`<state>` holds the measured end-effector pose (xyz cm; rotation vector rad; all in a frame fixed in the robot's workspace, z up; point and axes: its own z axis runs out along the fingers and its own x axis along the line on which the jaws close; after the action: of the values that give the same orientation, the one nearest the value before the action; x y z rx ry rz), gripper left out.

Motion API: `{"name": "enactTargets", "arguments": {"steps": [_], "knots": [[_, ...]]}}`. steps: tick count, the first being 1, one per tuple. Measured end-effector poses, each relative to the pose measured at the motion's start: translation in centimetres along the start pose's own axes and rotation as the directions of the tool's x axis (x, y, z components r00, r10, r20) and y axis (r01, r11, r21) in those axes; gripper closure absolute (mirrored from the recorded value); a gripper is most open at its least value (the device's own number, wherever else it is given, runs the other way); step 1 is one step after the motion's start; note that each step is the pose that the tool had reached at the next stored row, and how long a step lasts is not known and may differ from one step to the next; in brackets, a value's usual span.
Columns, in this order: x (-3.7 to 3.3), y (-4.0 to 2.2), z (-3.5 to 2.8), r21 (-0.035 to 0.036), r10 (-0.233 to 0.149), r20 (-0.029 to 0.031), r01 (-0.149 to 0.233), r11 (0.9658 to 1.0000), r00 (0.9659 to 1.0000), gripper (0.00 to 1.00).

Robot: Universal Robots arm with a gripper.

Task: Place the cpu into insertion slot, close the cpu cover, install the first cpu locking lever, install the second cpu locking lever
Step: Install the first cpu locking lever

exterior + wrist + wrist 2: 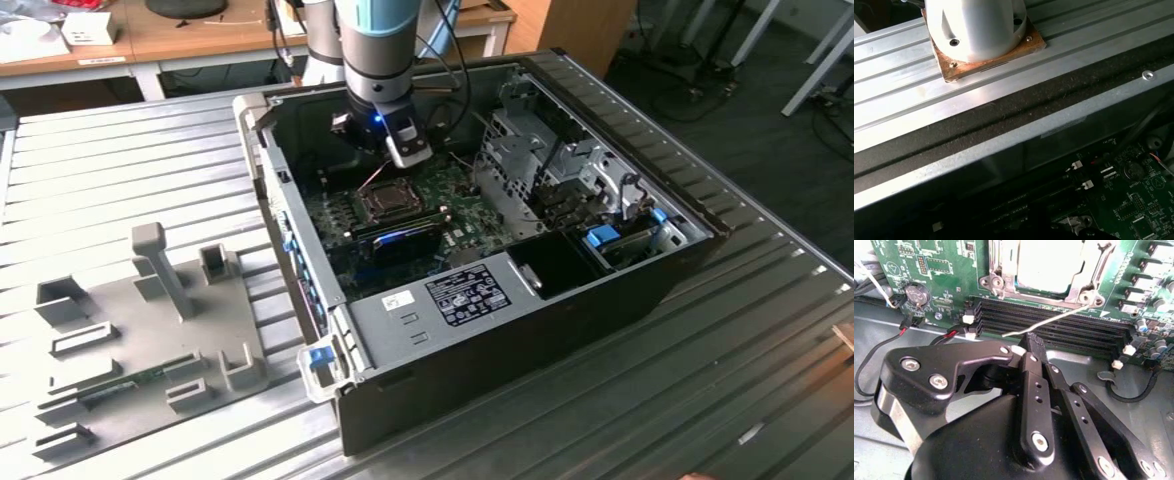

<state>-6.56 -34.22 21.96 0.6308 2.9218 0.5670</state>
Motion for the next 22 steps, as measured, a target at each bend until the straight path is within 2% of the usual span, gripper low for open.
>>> {"name": "enactTargets", "arguments": {"steps": [13, 22], "knots": [[-0.07, -0.18, 0.03, 0.0030, -0.001, 0.0014, 0.001, 1.0000, 1.0000, 0.90], [-0.51, -0.18, 0.51, 0.0031, -0.001, 0.0014, 0.001, 1.0000, 1.0000, 0.90]]}}
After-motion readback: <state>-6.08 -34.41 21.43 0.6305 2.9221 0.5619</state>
